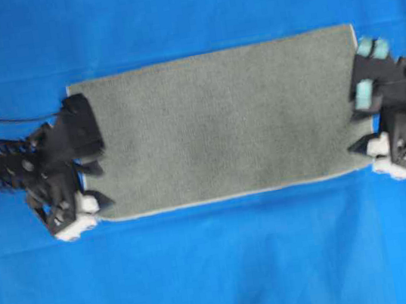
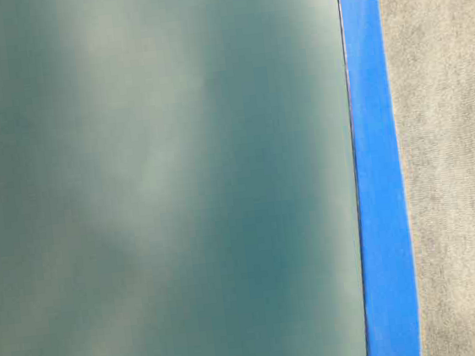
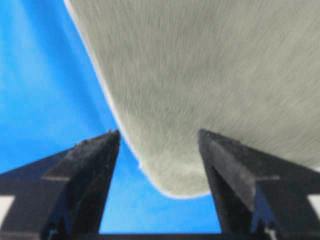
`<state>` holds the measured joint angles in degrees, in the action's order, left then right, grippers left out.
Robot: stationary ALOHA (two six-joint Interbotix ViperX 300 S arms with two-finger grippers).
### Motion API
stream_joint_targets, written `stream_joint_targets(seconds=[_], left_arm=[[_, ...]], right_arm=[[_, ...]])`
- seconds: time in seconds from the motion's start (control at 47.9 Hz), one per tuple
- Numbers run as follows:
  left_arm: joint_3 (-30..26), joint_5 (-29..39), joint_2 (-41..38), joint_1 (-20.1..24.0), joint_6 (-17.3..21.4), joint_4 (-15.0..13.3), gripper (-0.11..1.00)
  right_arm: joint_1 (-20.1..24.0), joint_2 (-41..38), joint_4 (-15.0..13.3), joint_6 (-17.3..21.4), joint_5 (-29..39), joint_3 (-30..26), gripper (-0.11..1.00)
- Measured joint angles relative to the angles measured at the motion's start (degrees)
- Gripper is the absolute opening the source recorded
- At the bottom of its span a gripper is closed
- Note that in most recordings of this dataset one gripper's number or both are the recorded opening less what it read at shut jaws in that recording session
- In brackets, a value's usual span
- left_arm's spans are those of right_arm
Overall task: Fold a large towel.
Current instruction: 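Release the towel corners and open both grippers, then grasp the far corners of the flat towel with both grippers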
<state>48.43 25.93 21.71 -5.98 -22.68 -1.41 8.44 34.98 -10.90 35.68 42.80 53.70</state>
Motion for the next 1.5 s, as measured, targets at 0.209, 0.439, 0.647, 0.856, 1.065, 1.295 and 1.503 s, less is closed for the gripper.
stream_joint_targets(seconds=[0.209, 0.439, 0.647, 0.856, 1.065, 1.295, 1.503], left_arm=[[2.20, -1.23, 2.99, 11.87, 8.53, 0.09, 0.67], [2.81, -4.31, -3.08, 23.55, 22.06, 0.18, 0.68], [2.81, -9.67, -11.07, 29.36, 32.34, 0.26, 0.68], [2.64, -12.74, -17.31, 31.82, 35.77, 0.18, 0.71], [2.29, -14.41, -20.48, 34.01, 35.68, 0.35, 0.71], [1.67, -11.43, -20.57, 34.28, 35.77, 0.35, 0.14], [-0.26, -5.80, -19.07, 36.04, 35.16, 0.35, 0.02]], right_arm=[[-9.76, 2.02, -13.71, 1.85, 0.88, 1.32, 0.65], [-26.02, -9.05, -19.95, -1.67, -4.83, 3.52, 0.65], [-35.33, -19.60, -20.83, -8.88, -14.15, 3.43, 0.65], [-41.31, -26.02, -20.92, -14.15, -19.42, 2.46, 0.65], [-43.42, -29.27, -21.01, -17.40, -23.12, 1.14, 0.64], [-43.42, -30.41, -20.92, -17.67, -23.82, 0.62, 0.12], [-43.51, -28.04, -20.48, -17.58, -19.86, 0.00, 0.02]])
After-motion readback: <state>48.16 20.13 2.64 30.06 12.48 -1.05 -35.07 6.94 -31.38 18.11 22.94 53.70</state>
